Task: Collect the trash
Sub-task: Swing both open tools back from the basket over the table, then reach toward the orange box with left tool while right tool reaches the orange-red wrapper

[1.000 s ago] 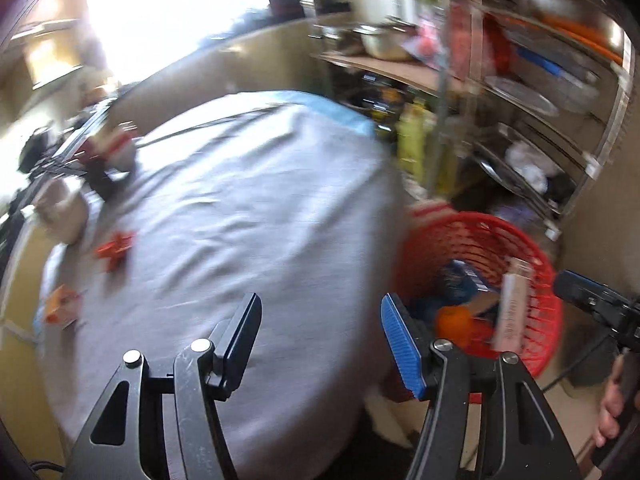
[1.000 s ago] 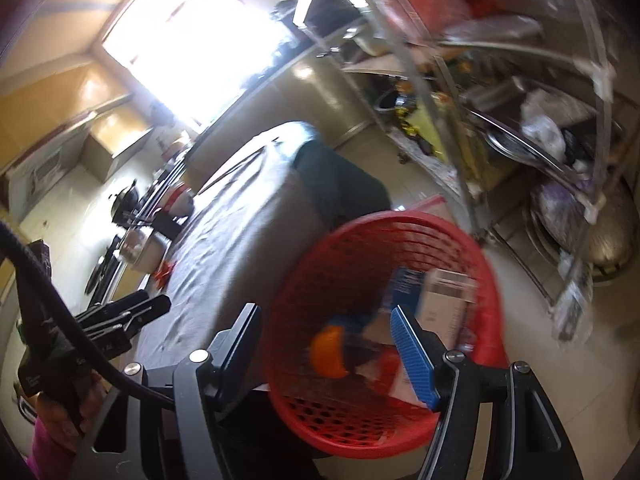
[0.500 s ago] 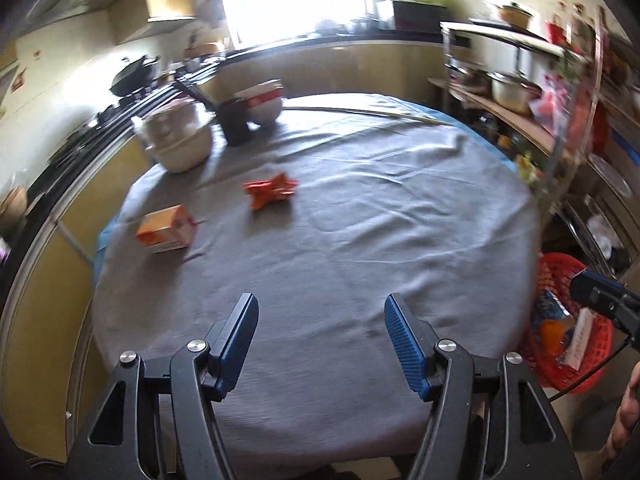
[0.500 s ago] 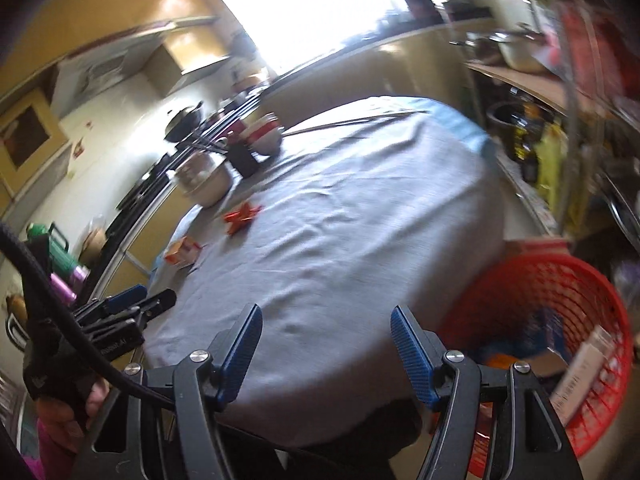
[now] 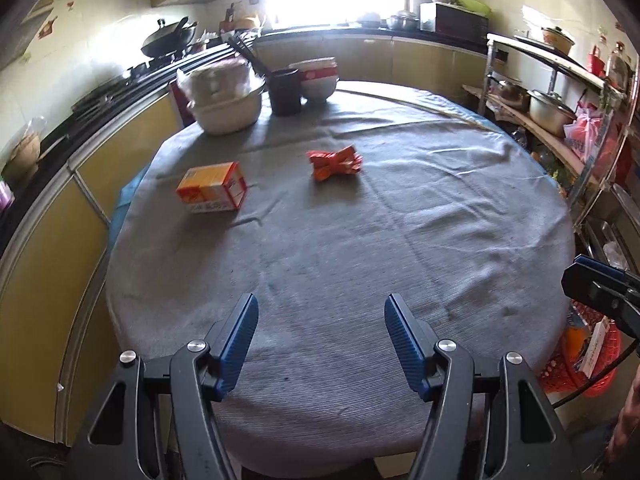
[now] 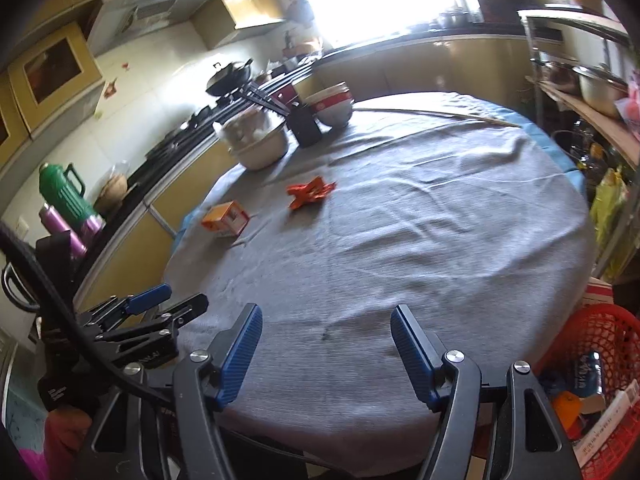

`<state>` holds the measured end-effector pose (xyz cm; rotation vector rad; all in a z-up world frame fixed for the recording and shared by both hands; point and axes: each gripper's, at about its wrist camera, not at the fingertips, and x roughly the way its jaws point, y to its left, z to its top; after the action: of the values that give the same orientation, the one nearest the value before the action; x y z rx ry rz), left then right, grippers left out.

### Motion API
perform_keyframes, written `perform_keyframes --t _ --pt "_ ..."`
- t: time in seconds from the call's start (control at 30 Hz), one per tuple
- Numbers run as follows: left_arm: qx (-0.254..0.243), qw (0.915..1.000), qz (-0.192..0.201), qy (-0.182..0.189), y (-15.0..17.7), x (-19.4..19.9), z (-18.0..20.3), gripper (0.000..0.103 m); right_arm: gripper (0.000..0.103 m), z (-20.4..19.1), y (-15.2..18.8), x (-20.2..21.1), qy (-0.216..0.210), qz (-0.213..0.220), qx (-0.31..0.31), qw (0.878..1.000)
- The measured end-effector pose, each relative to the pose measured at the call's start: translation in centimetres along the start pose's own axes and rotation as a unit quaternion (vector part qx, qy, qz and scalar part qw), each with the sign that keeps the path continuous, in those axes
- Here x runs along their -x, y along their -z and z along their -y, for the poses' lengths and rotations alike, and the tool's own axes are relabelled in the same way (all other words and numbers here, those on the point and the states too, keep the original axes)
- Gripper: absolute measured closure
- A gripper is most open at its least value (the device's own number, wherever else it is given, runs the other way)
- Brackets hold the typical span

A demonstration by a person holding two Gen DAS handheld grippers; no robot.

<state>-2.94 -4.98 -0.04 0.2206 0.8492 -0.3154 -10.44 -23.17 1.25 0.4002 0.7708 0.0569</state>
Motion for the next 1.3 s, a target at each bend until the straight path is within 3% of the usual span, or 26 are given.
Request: perform_keyframes --t 0.73,1.3 --pt "0.025 0.9991 -0.029 -0.019 0.8 -2.5 -3.2 0.037 0.033 -3.5 -0.7 -5.5 -0.029 -0.041 0.030 0.998" --pt "0.032 0.9971 -0.054 -0.043 1.1 -4.8 -4.3 0.037 0.033 -2.1 -1.6 -7.8 -0.044 -0.051 0.006 0.998"
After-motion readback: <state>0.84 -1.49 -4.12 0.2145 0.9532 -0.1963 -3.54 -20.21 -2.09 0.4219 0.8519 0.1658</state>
